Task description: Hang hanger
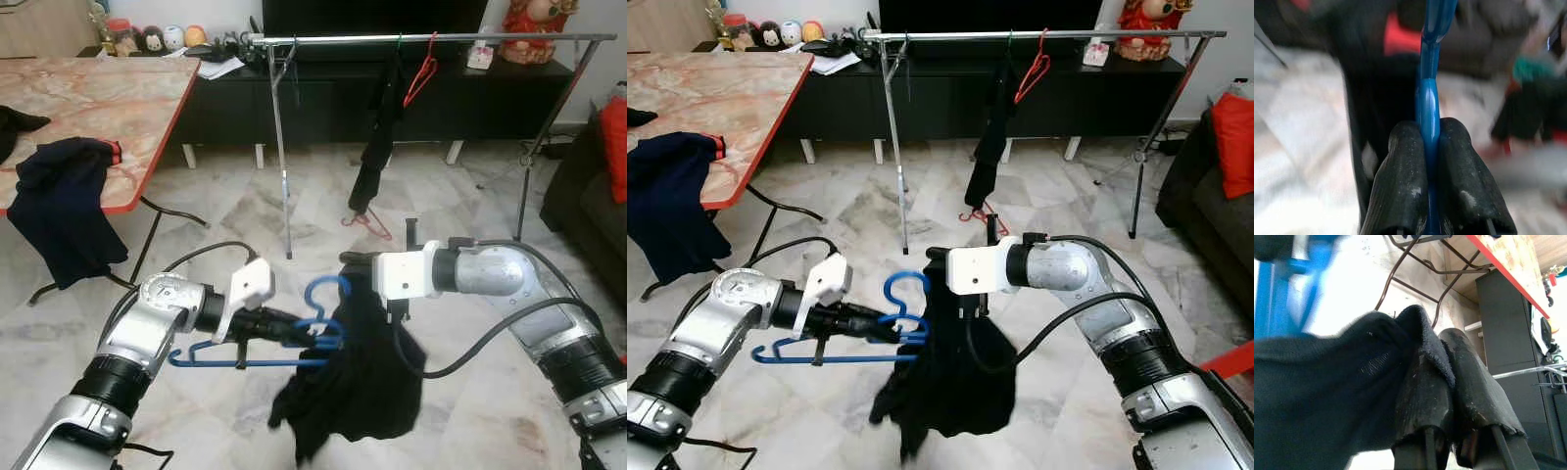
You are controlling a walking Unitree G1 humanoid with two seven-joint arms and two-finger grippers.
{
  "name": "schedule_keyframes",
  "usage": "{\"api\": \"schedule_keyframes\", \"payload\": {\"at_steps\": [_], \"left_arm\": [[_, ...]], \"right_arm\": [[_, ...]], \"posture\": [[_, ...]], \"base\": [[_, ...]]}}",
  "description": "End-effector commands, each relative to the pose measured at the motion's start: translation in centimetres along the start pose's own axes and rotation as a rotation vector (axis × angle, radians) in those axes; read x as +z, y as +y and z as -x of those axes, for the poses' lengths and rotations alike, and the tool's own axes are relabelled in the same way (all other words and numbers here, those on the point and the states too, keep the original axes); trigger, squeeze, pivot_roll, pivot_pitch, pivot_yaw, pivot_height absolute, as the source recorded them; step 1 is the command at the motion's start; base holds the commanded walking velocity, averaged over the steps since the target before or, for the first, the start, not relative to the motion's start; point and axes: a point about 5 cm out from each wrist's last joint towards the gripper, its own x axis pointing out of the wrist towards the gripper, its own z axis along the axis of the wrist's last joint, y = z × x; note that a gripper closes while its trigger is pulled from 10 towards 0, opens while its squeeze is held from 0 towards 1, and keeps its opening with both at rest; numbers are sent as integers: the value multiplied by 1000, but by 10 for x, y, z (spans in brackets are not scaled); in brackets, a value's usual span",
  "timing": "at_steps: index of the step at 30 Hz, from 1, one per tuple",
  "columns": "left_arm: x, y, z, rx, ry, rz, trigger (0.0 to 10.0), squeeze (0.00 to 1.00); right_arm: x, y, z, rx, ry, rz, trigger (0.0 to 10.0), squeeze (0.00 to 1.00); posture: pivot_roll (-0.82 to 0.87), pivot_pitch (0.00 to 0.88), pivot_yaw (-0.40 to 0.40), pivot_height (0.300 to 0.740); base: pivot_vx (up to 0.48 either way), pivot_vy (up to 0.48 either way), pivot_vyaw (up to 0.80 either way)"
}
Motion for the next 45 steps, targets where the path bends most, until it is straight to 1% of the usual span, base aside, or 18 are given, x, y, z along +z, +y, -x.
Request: {"api": "schedule_keyframes", "payload": {"at_steps": [1, 3, 4, 6, 11, 12, 13, 14, 15, 20, 23, 27, 29, 37, 41, 43, 44, 45], "left_arm": [[22, 4, 0, 2, -105, -39, 10000, 0], [24, 9, -3, 56, -159, -22, 10000, 0], [23, 16, -7, 137, -165, -23, 10000, 0], [20, 18, -11, 174, -149, -32, 10000, 0], [20, 10, -20, 117, -153, -31, 10000, 0], [20, 8, -21, 107, -146, -36, 10000, 0], [17, 5, -25, 91, -122, -43, 10000, 0], [17, 5, -25, 91, -122, -43, 10000, 0], [15, 3, -28, 80, -111, -45, 10000, 0], [14, -2, -36, 53, -136, -32, 10000, 0], [16, -7, -45, 33, -157, -28, 10000, 0], [16, -8, -46, 32, -160, -32, 10000, 0], [18, -5, -55, 90, -183, -34, 10000, 0], [33, 7, -63, 229, -263, -43, 10000, 0], [36, 9, -63, 254, -268, -55, 10000, 0], [33, 11, -60, 273, -242, -55, 10000, 0], [26, 10, -57, 273, -196, -70, 10000, 0], [23, 9, -56, 272, -180, -73, 10000, 0]], "right_arm": [[7, -7, -1, -22, -26, 28, 10000, 0], [10, -5, -3, -14, -41, 24, 10000, 0], [13, -3, -4, -1, -60, 14, 10000, 0], [17, 0, -5, 20, -85, -2, 10000, 0], [32, 9, -4, 91, -173, -45, 10000, 0], [34, 11, -3, 115, -184, -51, 10000, 0], [40, 19, -1, 185, -221, -72, 10000, 0], [40, 19, -1, 185, -221, -72, 10000, 0], [45, 25, 0, 228, -251, -83, 10000, 0], [56, 34, -2, 293, -302, -100, 10000, 0], [65, 46, -2, 374, -339, -105, 10000, 0], [67, 49, -1, 391, -348, -110, 10000, 0], [71, 53, 0, 416, -361, -120, 10000, 0], [85, 58, 3, 444, -430, -156, 10000, 0], [84, 57, 3, 429, -426, -166, 10000, 0], [72, 52, 4, 384, -358, -169, 10000, 0], [58, 49, 6, 353, -284, -174, 10000, 0], [54, 49, 7, 350, -262, -175, 10000, 0]], "posture": [[-105, 2, -20, 740], [-108, 0, -20, 740], [-108, 0, -20, 740], [-111, 0, -20, 740], [-115, 0, -18, 740], [-115, 0, -18, 740], [-115, 0, -18, 740], [-115, 0, -18, 740], [-118, 0, -15, 740], [-117, 0, -16, 740], [-115, 0, -16, 740], [-113, 0, -17, 740], [-117, 0, -16, 740], [-116, 0, -17, 740], [-111, 0, -17, 740], [-113, 1, -16, 740], [-114, 0, -15, 740], [-114, 0, -15, 740]], "base": [[0, 0, 0], [0, 0, 0], [0, 0, 0], [0, 0, 0], [0, 0, 0], [0, 0, 0], [0, 0, 0], [0, 0, 0], [0, 0, 0], [0, 0, 0], [0, 0, 0], [0, 0, 0], [0, 0, 0], [0, 0, 0], [0, 0, 0], [0, 0, 0], [0, 0, 0], [0, 0, 0]]}}
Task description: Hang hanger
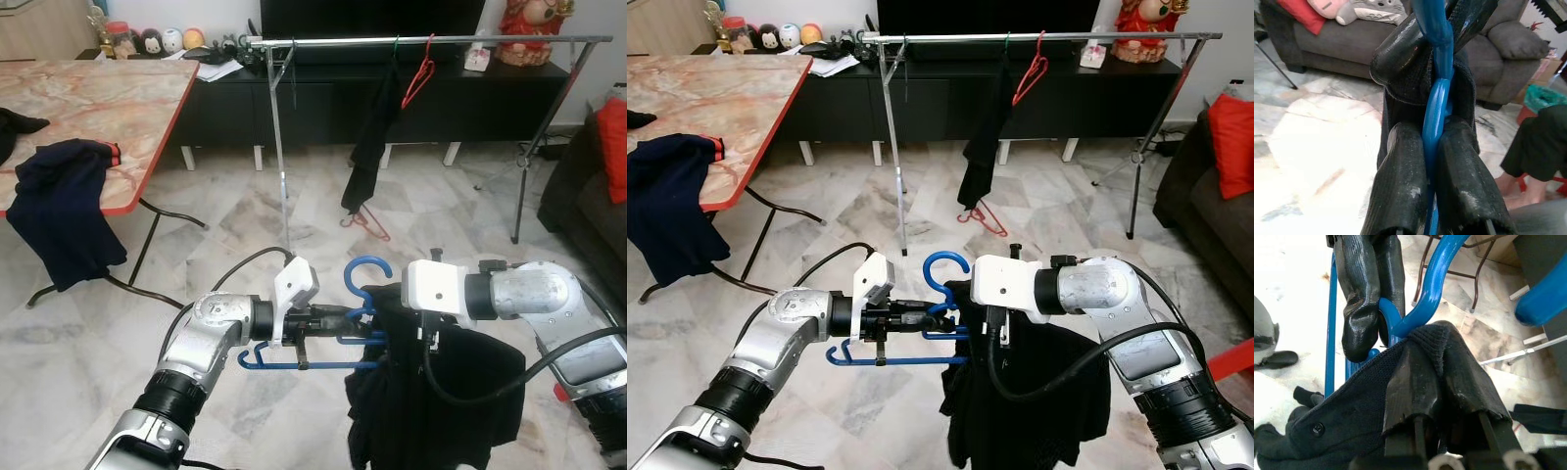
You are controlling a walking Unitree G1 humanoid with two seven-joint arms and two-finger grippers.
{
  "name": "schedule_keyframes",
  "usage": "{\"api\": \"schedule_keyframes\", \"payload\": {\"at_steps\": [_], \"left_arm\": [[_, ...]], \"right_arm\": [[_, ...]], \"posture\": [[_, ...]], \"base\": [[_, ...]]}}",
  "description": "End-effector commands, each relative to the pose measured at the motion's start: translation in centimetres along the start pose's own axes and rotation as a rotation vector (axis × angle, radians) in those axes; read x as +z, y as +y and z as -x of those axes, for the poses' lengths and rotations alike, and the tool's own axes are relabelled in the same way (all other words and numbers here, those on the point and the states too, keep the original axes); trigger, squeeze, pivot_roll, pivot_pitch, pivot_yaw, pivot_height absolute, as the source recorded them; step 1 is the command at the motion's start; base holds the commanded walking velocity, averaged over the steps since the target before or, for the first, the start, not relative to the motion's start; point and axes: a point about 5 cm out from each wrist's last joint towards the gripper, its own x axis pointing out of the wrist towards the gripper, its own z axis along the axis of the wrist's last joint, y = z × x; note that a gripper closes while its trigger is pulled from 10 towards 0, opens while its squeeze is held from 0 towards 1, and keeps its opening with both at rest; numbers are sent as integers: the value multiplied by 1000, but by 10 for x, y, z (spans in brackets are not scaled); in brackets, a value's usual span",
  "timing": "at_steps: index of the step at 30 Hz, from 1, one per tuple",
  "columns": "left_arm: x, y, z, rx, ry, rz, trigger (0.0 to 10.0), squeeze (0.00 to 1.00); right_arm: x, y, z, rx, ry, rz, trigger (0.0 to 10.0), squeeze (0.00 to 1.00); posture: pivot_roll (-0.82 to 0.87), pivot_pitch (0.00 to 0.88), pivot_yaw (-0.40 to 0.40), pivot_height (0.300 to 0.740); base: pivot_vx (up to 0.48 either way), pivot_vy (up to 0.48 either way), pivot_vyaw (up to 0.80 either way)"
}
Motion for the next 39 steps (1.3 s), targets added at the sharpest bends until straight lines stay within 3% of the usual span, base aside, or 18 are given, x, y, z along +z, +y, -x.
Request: {"api": "schedule_keyframes", "payload": {"at_steps": [1, 11, 18, 30, 35, 39], "left_arm": [[33, 20, -3, 186, -68, -86, 10000, 0], [27, 6, 3, 65, -58, -51, 10000, 0], [21, 18, 11, 152, 34, -117, 10000, 0], [13, 15, 15, 154, 63, -104, 10000, 0], [-3, 14, 25, 156, 155, -134, 10000, 0], [-6, 14, 29, 160, 170, -135, 10000, 0]], "right_arm": [[34, 29, -28, 215, -196, 137, 10000, 0], [11, 21, -28, 124, -99, 84, 10000, 0], [-1, 16, -30, 60, -52, 64, 10000, 0], [-5, 22, -32, 80, -65, 43, 10000, 0], [-19, 27, -28, 98, -4, 25, 10000, 0], [-22, 30, -28, 112, 0, 9, 10000, 0]], "posture": [[-114, 0, -15, 740], [-108, 3, -12, 740], [-107, 3, -11, 740], [-105, 5, -13, 740], [-111, 5, -14, 740], [-108, 7, -15, 740]], "base": [[0, 0, 0], [0, 0, 0], [0, 0, 0], [0, 0, 0], [0, 0, 0], [0, 0, 0]]}}
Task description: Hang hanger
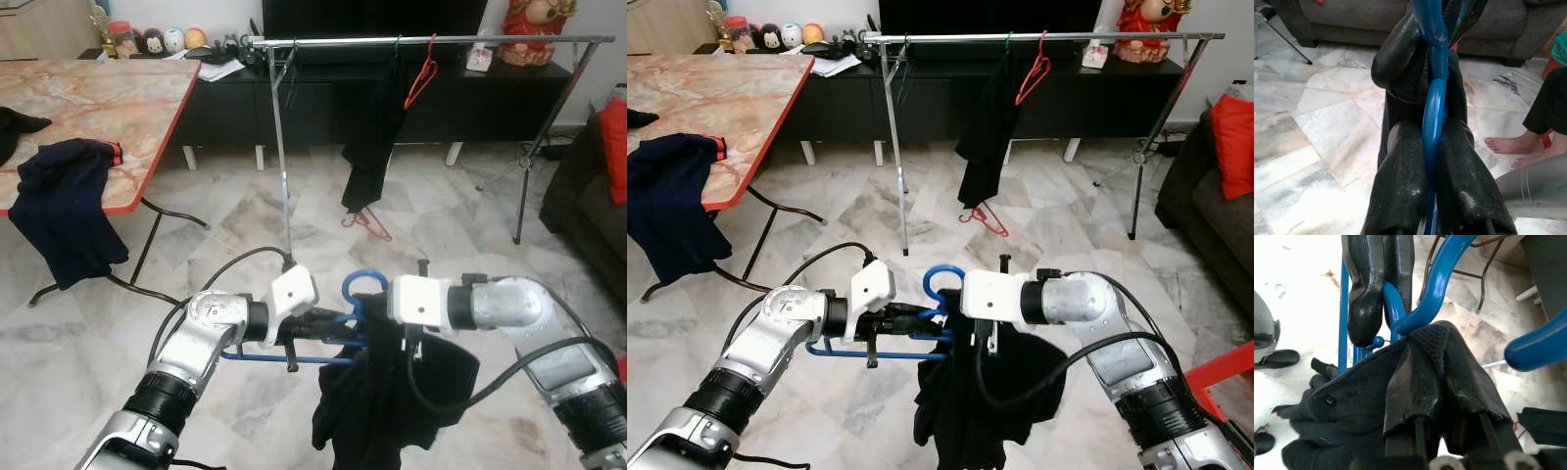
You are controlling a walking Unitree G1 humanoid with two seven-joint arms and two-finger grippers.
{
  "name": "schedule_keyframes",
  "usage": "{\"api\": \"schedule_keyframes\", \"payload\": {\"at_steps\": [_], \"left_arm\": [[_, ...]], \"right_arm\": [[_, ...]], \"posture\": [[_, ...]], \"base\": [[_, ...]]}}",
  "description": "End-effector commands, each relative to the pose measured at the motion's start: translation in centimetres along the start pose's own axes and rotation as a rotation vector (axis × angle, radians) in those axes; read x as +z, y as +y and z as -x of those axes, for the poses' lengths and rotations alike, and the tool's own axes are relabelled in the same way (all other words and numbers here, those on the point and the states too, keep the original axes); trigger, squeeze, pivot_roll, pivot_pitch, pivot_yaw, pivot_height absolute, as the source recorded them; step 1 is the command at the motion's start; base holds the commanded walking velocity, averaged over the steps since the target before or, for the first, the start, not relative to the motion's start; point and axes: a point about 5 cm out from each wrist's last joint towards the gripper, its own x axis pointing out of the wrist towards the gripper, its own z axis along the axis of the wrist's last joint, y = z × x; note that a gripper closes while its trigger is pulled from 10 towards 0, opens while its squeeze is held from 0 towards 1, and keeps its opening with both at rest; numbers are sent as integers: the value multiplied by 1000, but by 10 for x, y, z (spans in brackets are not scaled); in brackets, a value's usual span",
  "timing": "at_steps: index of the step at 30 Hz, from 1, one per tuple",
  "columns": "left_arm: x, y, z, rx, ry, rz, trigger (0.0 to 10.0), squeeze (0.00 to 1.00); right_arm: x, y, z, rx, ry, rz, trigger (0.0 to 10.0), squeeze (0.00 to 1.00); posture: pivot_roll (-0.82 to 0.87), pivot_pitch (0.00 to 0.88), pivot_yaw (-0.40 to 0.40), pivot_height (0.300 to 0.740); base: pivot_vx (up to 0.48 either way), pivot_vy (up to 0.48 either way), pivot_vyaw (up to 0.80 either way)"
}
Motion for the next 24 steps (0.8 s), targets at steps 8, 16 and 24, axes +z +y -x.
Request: {"api": "schedule_keyframes", "payload": {"at_steps": [8, 16, 24], "left_arm": [[3, 13, 12, 130, -25, 3, 10000, 0], [7, 12, 8, 110, -54, 8, 10000, 0], [-7, 19, 16, 159, 132, -158, 10000, 0]], "right_arm": [[1, 16, -10, 118, -29, 10, 10000, 0], [0, 13, -9, 107, -26, 14, 10000, 0], [2, 9, -7, 95, -26, 28, 10000, 0]], "posture": [[-109, 4, -17, 740], [-114, 0, -17, 740], [-111, 0, -18, 740]], "base": [[0, 0, 0], [0, 0, 0], [0, 0, 0]]}}
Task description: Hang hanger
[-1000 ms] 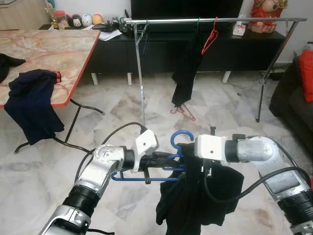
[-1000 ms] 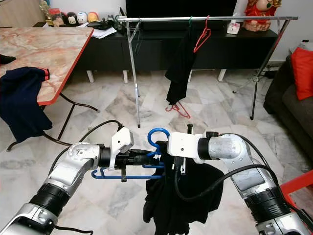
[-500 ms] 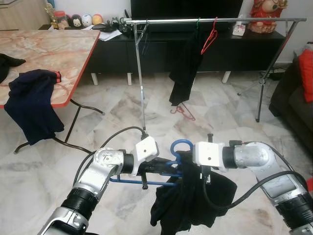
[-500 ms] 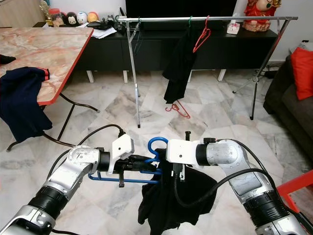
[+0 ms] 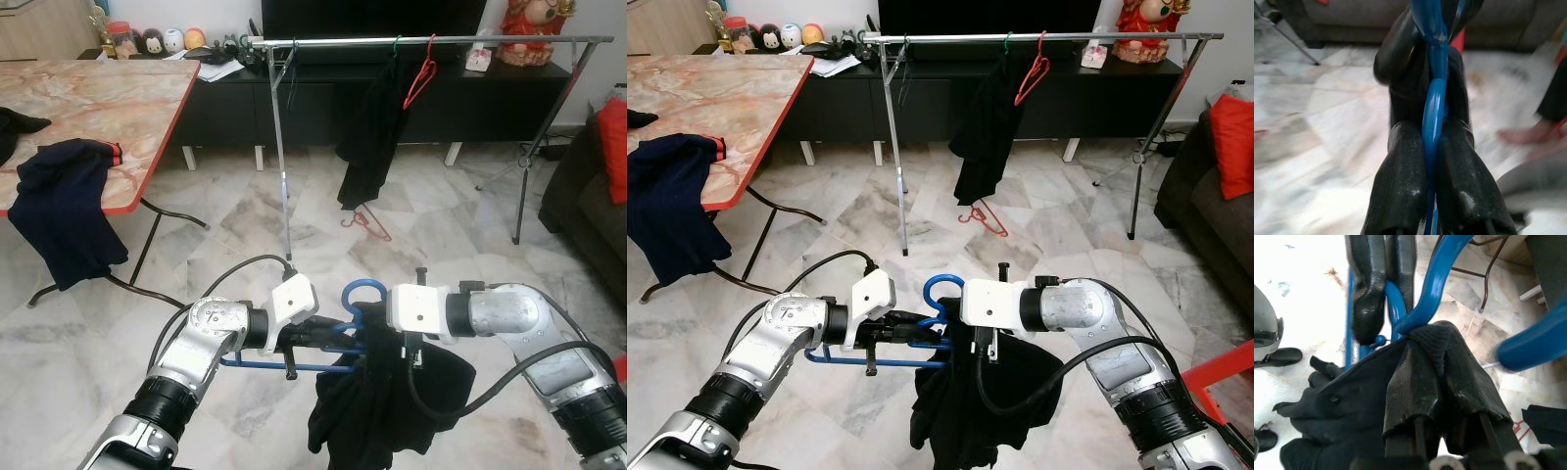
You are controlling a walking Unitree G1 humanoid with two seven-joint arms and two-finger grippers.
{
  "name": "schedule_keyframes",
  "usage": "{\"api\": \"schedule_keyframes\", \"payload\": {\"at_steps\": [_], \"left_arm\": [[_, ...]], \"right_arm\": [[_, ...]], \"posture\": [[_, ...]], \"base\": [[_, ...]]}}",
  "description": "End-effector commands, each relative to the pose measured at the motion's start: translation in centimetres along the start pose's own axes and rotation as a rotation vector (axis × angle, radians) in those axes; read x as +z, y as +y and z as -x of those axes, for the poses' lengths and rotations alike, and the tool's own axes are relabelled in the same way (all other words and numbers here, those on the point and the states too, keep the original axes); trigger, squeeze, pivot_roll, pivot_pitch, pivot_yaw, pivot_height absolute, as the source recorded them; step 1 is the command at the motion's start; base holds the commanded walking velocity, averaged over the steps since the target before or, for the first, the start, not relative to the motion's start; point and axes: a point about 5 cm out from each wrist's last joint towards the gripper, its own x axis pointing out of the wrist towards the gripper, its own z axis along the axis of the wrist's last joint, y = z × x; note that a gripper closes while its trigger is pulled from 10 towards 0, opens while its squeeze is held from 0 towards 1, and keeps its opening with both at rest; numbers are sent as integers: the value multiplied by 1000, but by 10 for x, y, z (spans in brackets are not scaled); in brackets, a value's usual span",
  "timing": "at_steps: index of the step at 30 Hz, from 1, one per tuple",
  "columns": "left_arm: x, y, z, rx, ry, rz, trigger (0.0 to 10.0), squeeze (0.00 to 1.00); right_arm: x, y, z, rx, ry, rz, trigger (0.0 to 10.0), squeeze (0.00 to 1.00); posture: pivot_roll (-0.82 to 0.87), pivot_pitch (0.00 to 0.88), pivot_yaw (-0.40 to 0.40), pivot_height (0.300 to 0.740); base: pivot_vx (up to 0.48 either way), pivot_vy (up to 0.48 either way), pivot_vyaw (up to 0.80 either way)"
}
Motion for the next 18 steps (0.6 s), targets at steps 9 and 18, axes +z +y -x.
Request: {"api": "schedule_keyframes", "payload": {"at_steps": [9, 18], "left_arm": [[-18, 28, 25, 224, 215, -231, 10000, 0], [-21, 20, 25, 83, 241, -401, 10000, 0]], "right_arm": [[5, 6, -4, 71, -31, 40, 10000, 0], [7, 6, -4, 81, -42, 53, 10000, 0]], "posture": [[-116, 0, -16, 740], [-121, 0, -16, 740]], "base": [[0, 0, 0], [0, 0, 0]]}}
